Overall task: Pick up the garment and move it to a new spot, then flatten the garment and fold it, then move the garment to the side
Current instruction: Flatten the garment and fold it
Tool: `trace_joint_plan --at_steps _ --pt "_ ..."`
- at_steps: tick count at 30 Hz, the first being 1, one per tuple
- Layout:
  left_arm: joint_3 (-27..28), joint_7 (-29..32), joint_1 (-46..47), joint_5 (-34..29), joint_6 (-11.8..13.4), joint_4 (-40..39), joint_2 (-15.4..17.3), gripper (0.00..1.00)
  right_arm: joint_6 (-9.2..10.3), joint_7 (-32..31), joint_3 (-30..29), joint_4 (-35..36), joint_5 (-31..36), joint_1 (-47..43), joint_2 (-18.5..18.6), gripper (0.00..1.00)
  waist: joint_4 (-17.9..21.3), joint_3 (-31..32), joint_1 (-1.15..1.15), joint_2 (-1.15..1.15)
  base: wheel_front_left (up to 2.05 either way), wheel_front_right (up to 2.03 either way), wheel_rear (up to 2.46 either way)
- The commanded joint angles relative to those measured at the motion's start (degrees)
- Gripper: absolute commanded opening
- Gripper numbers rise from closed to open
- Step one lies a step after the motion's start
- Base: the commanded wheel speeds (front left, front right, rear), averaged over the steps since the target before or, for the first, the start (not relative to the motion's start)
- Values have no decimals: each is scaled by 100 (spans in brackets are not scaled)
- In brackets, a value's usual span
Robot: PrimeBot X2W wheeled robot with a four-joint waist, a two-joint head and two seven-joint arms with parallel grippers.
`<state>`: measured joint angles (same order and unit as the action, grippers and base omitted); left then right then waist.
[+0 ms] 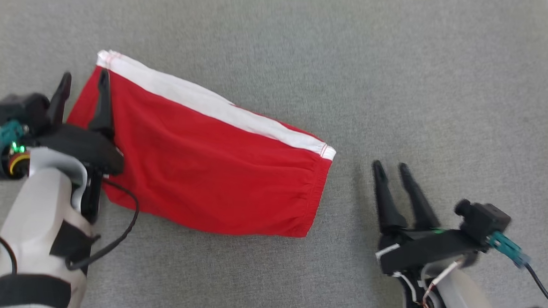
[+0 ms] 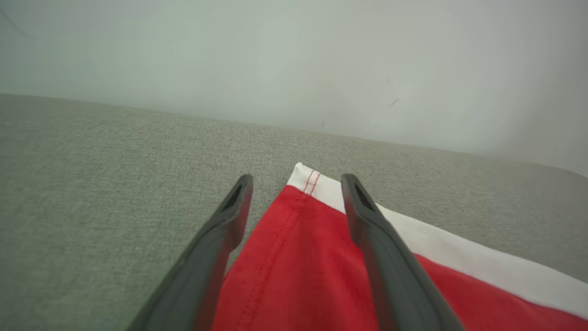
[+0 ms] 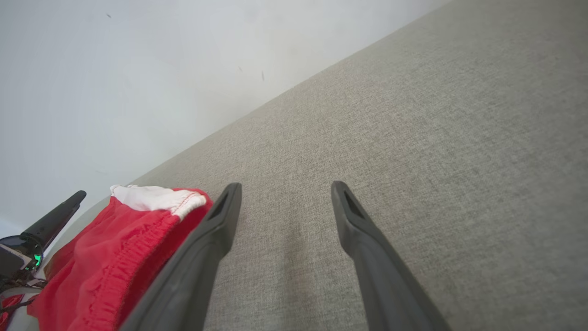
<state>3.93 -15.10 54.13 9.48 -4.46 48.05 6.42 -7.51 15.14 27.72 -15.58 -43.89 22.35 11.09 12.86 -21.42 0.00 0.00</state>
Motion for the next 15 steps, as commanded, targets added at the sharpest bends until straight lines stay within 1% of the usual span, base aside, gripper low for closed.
trace_joint_plan --at_steps 1,5,8,12,15 --pt "52 -8 -179 -47 -20 -38 -12 100 4 0 -173 -14 397 -118 -15 100 -50 188 0 0 0 0 0" --pt "177 -8 -498 -16 -30 -14 -53 100 3 -1 -931 55 1387 -374 -272 100 -64 386 0 0 0 0 0" --pt "228 -8 -669 27 -48 140 -79 100 2 -1 -1355 139 1893 -572 -446 100 -64 504 0 0 0 0 0" --pt "249 -8 -767 6 -72 395 -70 100 3 -1 -1597 239 2200 -755 -574 100 -46 603 0 0 0 0 0" --pt "211 -8 -770 -106 6 567 -4 100 3 -1 -1687 296 2288 -844 -611 100 -18 646 0 0 0 0 0"
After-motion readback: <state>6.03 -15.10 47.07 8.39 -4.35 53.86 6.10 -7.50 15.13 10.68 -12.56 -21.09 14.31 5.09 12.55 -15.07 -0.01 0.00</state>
